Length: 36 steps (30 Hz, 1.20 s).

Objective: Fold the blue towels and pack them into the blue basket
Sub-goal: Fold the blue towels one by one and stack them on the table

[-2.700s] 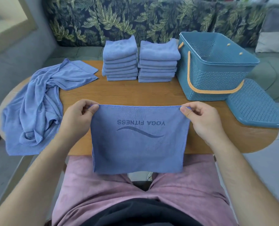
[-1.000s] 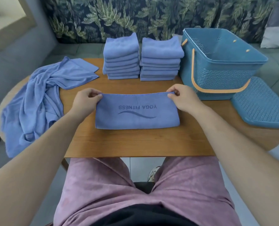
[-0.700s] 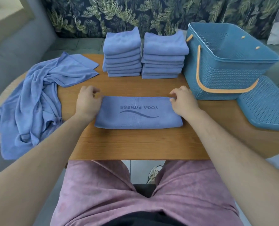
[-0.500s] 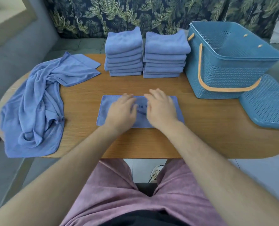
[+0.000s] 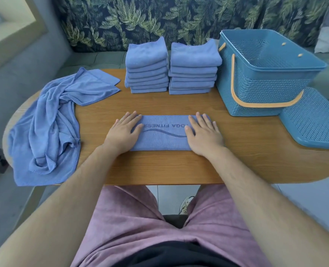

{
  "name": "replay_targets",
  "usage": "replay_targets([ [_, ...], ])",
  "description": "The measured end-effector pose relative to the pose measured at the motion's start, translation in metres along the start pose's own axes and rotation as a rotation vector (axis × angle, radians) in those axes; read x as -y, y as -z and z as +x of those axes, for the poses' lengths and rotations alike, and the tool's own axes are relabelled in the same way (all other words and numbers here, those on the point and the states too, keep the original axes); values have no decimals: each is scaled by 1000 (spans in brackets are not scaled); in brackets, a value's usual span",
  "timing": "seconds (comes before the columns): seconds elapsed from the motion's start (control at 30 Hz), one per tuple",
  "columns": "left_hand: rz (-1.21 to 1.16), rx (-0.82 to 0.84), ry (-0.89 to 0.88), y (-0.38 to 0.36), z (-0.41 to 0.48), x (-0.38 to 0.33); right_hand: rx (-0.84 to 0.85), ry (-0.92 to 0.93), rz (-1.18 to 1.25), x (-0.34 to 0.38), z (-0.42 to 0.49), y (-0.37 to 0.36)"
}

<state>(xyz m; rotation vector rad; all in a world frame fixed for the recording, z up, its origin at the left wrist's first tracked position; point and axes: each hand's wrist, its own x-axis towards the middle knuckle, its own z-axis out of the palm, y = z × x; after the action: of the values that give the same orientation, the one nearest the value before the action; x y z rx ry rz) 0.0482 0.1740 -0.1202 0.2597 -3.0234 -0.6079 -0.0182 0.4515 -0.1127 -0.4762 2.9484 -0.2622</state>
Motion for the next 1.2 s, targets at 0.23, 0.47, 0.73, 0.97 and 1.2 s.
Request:
replay_targets([
  [0.23,45,1,8,0,-2,0,-222,76,-135,50,-28,6],
  [0.47,81,-72,91,4,-19,-9,-166,172,-42,67,-35,-12],
  [0.73,-28,-239,-38,-9,-92,-46,-402,281,56,19,-37,7],
  [0.97,-215,-105,-326,-15,-112,-51,-141,485,365,-23,-99,-3],
  [1.2,-151,-11,-537,-8,-115,-47,-93,524,337,-52,-126,-16],
])
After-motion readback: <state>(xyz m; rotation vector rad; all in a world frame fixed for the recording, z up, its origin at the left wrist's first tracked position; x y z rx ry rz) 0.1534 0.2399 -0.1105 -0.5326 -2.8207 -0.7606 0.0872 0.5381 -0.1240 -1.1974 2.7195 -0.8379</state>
